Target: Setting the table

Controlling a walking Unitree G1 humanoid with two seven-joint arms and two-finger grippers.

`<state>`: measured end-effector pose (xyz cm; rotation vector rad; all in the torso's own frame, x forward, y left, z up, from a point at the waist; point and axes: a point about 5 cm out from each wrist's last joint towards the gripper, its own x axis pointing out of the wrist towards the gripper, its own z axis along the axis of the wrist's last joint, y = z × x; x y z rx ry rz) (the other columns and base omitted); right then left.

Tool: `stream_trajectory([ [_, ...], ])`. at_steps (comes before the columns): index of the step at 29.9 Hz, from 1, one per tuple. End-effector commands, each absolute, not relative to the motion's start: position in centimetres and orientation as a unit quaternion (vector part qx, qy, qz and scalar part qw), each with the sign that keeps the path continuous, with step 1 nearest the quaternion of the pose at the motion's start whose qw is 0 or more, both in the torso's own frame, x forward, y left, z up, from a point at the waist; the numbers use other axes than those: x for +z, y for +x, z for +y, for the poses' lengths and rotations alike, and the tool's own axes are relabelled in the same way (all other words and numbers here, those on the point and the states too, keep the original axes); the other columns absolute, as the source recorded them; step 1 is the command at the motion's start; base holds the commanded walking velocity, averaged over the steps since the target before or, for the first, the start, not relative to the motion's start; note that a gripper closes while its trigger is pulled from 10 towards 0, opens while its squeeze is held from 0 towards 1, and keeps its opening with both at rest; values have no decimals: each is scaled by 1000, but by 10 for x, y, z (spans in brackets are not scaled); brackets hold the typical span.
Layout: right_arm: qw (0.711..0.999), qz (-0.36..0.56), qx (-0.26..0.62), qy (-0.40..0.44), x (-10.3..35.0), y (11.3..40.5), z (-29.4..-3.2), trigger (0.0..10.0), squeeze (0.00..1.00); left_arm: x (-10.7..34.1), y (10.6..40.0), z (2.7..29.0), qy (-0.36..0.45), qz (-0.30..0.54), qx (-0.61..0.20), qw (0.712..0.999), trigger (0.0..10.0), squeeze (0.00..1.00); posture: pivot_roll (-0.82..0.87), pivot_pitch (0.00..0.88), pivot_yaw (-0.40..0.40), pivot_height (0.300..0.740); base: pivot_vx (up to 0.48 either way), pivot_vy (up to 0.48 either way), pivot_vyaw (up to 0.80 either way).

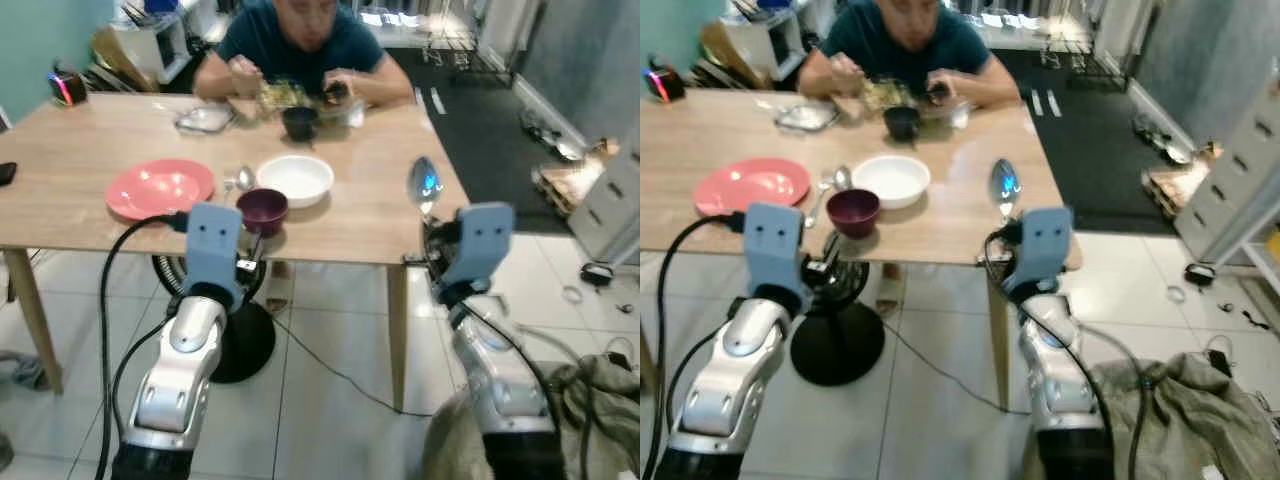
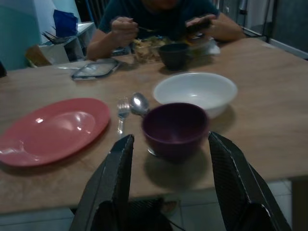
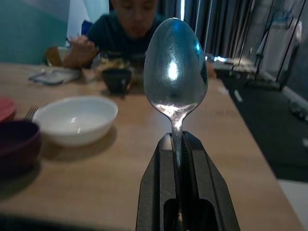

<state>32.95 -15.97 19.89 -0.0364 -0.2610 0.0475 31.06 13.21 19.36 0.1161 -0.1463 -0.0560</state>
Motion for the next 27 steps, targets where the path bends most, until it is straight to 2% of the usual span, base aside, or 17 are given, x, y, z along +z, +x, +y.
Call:
stream_trajectory([
  [1,992,-125,11,-19,196,331,-160,10000,0,189,310,136,65,-62,-21,996,10000,0,50,0,64,740,480,0,0],
  [13,992,-115,-32,-31,194,335,-173,10000,0,189,310,136,68,-66,-23,995,10000,0,51,0,64,740,480,0,0],
  [16,992,-112,-41,-37,193,336,-178,10000,0,195,306,134,77,-83,-43,993,10000,0,50,0,66,740,442,0,0],
  [22,992,-93,-54,-61,190,338,-186,10000,0,211,287,123,107,-124,-150,975,10000,0,55,0,65,740,0,0,0],
  [24,992,-93,-54,-61,190,338,-186,10000,0,211,287,123,107,-124,-150,975,10000,0,55,0,65,740,0,0,0],
  [27,992,-81,-64,-70,187,341,-188,10000,0,215,276,120,104,-120,-209,965,10000,0,60,0,63,740,0,0,0],
])
